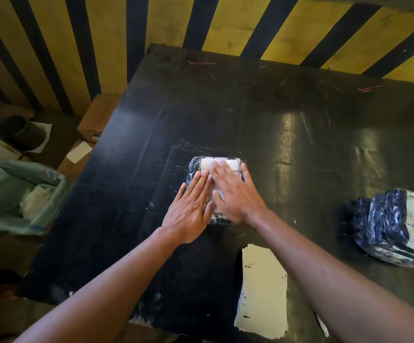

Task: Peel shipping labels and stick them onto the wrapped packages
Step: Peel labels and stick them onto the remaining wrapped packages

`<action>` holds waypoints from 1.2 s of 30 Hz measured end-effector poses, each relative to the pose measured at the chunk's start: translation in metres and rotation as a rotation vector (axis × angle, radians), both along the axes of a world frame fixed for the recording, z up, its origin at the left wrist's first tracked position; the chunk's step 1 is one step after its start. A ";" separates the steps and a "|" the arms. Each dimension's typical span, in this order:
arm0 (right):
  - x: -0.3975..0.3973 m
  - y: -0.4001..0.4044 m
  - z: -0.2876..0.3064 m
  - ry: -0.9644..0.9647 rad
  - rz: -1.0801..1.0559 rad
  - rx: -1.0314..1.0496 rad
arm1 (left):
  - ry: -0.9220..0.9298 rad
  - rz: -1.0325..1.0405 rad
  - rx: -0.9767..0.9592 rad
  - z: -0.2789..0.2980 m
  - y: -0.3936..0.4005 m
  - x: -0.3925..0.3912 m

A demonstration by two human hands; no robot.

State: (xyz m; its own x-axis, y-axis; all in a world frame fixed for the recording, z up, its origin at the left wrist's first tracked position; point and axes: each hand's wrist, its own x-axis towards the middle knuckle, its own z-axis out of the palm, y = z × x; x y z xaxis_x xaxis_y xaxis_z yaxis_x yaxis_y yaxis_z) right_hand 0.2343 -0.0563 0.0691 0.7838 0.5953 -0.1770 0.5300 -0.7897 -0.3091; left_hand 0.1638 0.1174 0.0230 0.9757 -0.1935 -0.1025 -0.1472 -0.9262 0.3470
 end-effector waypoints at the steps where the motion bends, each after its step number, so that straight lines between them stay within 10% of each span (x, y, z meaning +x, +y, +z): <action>1: -0.010 -0.003 -0.003 0.010 -0.002 -0.021 | -0.004 -0.002 0.004 -0.001 0.000 -0.001; 36: -0.109 -0.055 -0.038 -0.133 0.027 -0.067 | 0.072 -0.006 0.059 0.007 -0.001 0.000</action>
